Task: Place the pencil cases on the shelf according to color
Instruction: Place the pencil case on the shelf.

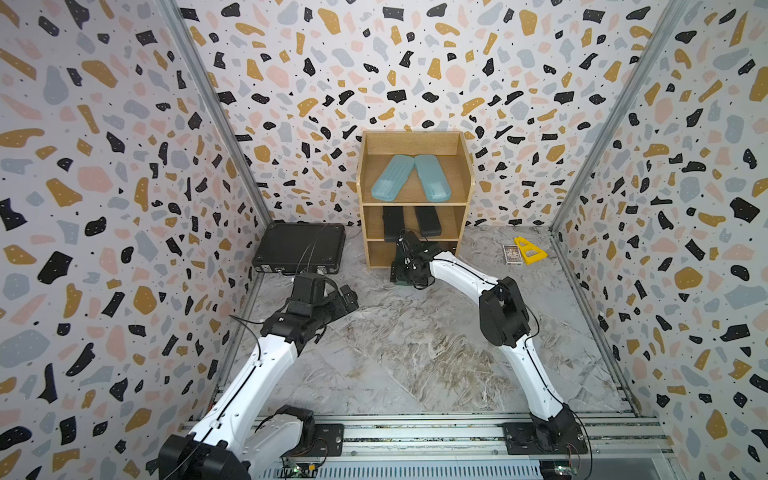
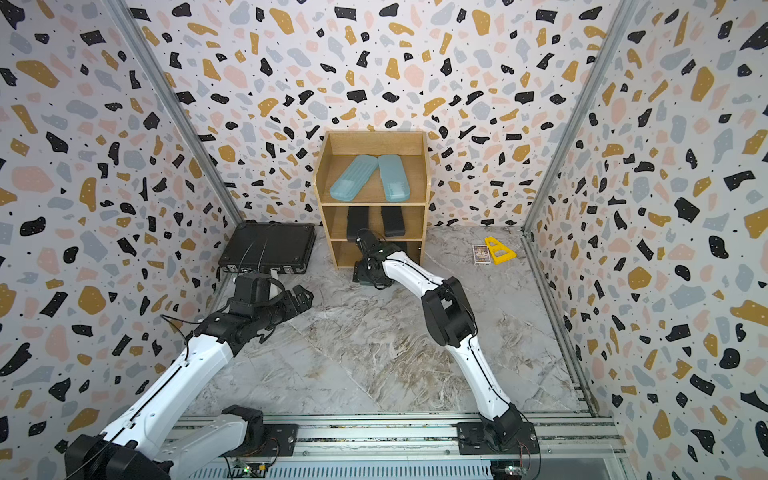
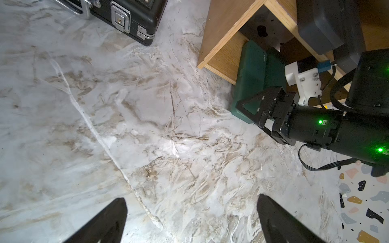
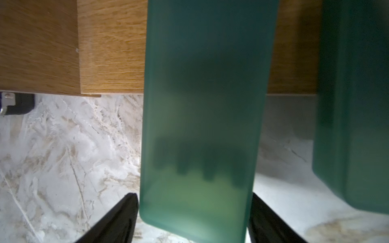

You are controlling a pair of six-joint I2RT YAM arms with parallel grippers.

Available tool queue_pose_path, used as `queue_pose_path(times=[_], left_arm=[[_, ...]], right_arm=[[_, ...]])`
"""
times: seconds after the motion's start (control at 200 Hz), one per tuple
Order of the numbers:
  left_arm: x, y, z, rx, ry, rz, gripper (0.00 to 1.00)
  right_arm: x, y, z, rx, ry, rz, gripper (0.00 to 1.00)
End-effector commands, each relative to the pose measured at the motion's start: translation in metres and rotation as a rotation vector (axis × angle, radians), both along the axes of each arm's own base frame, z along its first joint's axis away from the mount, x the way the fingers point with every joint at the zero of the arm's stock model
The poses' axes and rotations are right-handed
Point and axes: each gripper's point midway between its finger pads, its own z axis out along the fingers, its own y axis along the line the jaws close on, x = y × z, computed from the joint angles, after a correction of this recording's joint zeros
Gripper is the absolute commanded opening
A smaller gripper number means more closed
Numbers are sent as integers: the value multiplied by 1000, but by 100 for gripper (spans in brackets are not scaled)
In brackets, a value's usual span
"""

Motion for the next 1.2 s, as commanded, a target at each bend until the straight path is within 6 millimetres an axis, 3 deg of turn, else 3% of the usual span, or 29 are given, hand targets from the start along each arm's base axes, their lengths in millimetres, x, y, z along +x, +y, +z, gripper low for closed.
queue_pose_path(times=[0.0,0.27,0.465,0.721,0.866,1.196], left_arm=[[6,0,7,-1,-43,-7,100],[6,0,12,-5,-55,-12,100],[6,1,11,4,-49,-7,100],[4,3,12,5,-52,5,100],[3,3,12,3,-48,2,100],[-11,5,21,-15,-74,5,100]], right_arm=[[23,-19,46,81,-96,-61,84],[5,-42,56,22,-118,-50,86],[-2,-40,54,43,-110,-21,87],[8,-23,65,126,-145,-17,88],[11,-29,71,101,-160,-28,88],[-24,-56,68,66,-168,-3,79]])
